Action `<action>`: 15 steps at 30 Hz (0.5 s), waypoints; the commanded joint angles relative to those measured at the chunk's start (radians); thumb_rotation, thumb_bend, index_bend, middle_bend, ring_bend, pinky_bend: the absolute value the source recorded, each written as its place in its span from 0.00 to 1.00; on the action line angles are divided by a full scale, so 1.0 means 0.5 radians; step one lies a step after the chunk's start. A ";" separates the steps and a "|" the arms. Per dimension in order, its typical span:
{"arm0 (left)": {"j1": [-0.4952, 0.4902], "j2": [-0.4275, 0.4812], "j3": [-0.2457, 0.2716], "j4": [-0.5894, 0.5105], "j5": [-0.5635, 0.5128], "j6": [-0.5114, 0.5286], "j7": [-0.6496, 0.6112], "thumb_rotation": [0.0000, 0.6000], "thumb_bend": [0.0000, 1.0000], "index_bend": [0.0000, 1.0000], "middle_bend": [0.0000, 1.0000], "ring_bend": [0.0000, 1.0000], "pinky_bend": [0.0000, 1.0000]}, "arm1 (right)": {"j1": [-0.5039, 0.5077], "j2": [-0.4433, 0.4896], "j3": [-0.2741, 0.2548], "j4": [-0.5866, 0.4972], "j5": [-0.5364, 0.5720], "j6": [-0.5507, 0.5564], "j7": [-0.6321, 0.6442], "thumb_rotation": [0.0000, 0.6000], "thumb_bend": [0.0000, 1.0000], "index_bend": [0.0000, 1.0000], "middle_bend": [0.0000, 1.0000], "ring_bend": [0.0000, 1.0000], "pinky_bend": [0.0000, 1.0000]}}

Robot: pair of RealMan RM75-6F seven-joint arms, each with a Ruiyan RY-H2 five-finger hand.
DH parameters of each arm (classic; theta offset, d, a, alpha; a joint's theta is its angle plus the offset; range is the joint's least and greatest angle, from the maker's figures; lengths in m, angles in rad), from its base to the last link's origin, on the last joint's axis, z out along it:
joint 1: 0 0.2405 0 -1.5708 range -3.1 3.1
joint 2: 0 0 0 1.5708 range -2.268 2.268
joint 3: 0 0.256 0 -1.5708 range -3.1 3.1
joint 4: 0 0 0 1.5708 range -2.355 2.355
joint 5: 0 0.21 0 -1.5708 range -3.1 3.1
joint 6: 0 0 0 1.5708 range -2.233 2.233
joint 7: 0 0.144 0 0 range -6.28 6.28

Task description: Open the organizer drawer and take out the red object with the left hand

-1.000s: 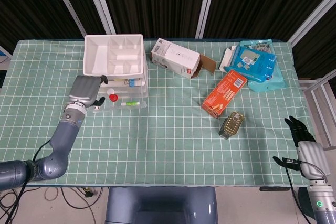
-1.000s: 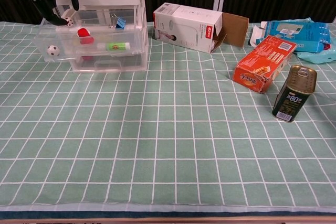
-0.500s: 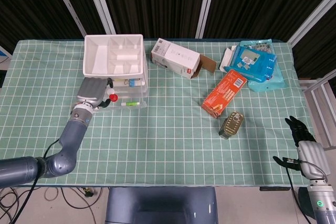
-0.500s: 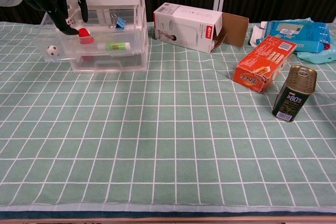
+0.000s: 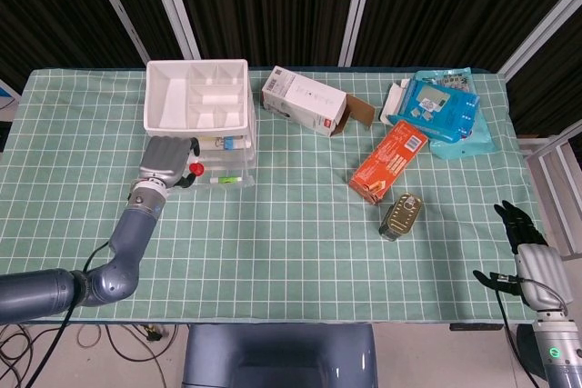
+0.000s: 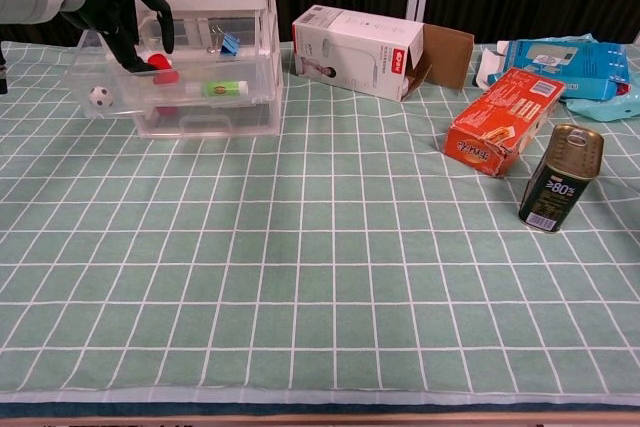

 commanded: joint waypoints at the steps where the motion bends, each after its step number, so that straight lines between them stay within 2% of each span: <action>1: -0.004 -0.008 0.005 0.008 -0.007 -0.005 0.001 1.00 0.29 0.42 1.00 1.00 1.00 | 0.000 0.000 0.000 0.000 0.001 -0.001 0.000 1.00 0.07 0.00 0.00 0.00 0.22; 15: -0.009 -0.005 0.026 0.009 -0.027 -0.002 0.000 1.00 0.35 0.49 1.00 1.00 1.00 | -0.002 0.001 0.002 -0.007 0.006 -0.002 0.006 1.00 0.07 0.00 0.00 0.00 0.22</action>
